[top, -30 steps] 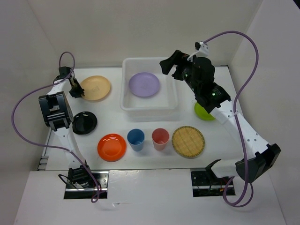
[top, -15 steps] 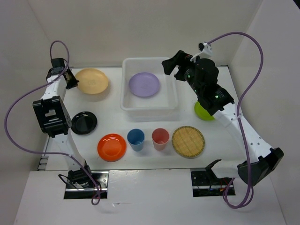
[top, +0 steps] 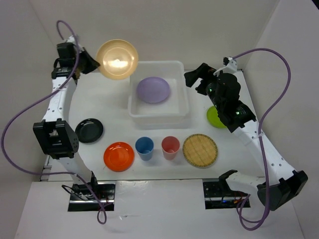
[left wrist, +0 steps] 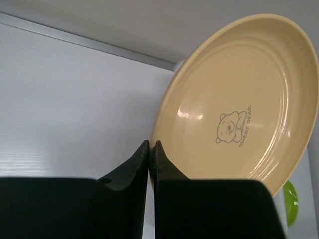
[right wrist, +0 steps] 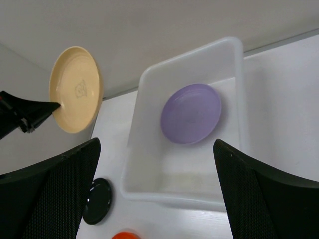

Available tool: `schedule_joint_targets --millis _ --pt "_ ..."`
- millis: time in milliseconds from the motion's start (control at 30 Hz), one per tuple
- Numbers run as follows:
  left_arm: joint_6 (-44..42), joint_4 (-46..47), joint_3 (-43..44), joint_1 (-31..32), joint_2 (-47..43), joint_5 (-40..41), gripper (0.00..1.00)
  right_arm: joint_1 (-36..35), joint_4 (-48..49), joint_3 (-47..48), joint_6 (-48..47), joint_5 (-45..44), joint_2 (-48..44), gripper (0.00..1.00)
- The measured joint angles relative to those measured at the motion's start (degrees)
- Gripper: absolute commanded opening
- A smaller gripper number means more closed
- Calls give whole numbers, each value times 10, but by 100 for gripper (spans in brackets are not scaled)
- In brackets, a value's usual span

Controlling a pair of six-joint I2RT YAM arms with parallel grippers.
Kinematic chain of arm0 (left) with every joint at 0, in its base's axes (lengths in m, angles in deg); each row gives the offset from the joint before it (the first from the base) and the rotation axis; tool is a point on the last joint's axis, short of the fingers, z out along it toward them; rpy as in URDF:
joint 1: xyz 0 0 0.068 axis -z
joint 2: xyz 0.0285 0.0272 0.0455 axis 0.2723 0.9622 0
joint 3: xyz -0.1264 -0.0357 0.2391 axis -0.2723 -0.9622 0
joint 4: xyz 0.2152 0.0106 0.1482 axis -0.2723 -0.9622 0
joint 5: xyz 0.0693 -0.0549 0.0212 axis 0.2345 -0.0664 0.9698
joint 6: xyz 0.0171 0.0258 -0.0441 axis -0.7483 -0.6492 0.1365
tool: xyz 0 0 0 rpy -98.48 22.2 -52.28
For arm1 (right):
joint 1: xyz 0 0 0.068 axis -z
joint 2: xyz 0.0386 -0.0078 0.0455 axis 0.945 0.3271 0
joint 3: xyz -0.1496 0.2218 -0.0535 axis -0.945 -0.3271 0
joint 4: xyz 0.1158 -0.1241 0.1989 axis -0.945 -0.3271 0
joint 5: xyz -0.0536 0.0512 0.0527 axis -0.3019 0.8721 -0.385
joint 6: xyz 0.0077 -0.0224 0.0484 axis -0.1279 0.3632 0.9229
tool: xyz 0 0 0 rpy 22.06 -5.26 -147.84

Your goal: Place the mixed dishes into the plastic bin

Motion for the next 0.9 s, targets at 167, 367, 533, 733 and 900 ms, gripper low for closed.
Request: schedule_joint_targets --millis 167,367,533,733,900 --pt "2 -6 44 114 56 0 0 39 -1 -27 7 3 -40 98" --pt "2 -30 127 187 177 36 0 64 0 -28 9 8 -65 98" --pt "2 -63 189 214 264 76 0 77 -1 -28 8 16 -68 98" --pt "0 -109 260 238 333 129 0 83 -1 -28 8 20 -68 98" --pt "-2 -154 365 264 397 171 0 85 0 -31 8 22 -68 98"
